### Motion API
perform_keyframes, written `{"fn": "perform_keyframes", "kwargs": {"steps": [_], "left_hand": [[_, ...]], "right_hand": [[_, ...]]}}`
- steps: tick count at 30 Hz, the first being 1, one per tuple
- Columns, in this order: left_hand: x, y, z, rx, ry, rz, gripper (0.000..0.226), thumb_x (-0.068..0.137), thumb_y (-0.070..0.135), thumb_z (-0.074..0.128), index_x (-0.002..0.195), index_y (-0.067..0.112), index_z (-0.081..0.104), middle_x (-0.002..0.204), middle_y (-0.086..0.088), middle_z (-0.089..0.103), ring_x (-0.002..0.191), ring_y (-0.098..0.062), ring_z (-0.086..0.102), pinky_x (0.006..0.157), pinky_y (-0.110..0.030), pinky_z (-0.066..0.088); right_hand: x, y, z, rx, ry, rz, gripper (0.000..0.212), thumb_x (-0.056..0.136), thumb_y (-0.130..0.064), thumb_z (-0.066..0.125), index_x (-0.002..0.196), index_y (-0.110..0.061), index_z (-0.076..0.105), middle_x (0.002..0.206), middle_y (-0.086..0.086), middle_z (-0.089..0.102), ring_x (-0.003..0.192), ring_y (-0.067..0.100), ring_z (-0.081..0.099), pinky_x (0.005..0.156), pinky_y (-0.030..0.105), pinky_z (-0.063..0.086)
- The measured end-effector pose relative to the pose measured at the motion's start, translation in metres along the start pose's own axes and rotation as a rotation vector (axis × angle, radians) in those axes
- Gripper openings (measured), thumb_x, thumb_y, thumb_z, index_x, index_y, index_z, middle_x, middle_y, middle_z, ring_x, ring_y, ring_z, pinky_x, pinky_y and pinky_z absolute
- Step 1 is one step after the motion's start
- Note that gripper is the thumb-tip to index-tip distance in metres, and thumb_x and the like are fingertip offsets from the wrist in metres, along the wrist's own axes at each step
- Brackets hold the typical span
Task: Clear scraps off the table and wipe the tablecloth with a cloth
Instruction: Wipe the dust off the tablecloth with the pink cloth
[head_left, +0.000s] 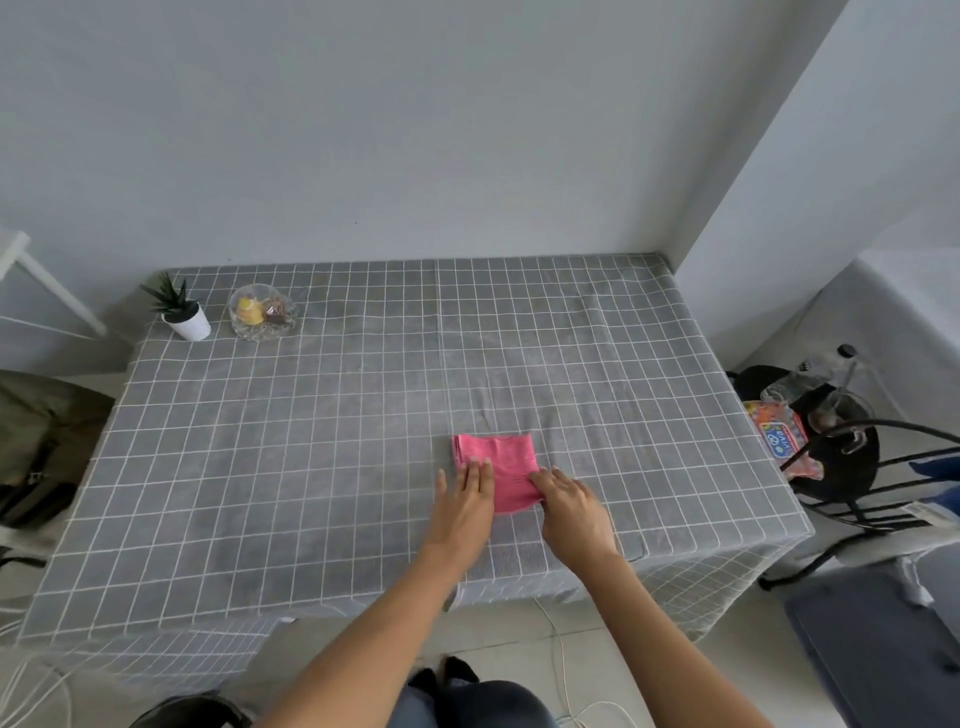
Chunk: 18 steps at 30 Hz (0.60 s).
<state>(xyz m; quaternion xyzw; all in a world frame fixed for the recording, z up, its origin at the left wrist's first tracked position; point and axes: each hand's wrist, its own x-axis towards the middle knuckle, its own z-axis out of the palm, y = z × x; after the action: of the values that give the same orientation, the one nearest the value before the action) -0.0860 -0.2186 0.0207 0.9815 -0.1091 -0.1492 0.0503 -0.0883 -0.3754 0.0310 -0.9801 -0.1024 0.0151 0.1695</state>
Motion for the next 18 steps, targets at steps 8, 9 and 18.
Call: {"fn": "perform_keyframes", "kwargs": {"steps": [8,9,18], "left_hand": [[0.027,-0.002,-0.073,0.065,0.119,0.148,0.063,0.098,0.016,0.045,0.15,0.003,0.012,0.154,-0.013,0.029,0.142,-0.021,0.029,0.117,-0.055,0.001],[0.032,0.002,-0.078,0.056,0.118,0.167,0.064,0.098,0.024,0.046,0.149,0.003,0.014,0.153,-0.013,0.031,0.14,-0.021,0.031,0.116,-0.056,0.001],[0.055,0.071,-0.104,-0.025,0.036,0.219,0.043,0.096,0.014,0.046,0.137,0.001,0.039,0.114,-0.01,0.063,0.106,-0.025,0.062,0.115,-0.059,0.006]], "right_hand": [[0.03,-0.002,-0.053,-0.026,0.083,0.074,0.052,0.085,0.01,0.043,0.132,-0.011,0.051,0.136,0.004,0.054,0.135,0.024,0.041,0.111,0.037,0.031],[0.033,0.003,-0.06,-0.036,0.086,0.077,0.053,0.085,0.009,0.043,0.133,-0.012,0.05,0.137,0.004,0.053,0.136,0.024,0.039,0.112,0.037,0.029],[0.037,0.067,-0.103,-0.078,0.023,0.127,0.055,0.084,0.006,0.044,0.133,-0.017,0.051,0.131,0.003,0.057,0.124,0.023,0.048,0.106,0.031,0.032]]}}
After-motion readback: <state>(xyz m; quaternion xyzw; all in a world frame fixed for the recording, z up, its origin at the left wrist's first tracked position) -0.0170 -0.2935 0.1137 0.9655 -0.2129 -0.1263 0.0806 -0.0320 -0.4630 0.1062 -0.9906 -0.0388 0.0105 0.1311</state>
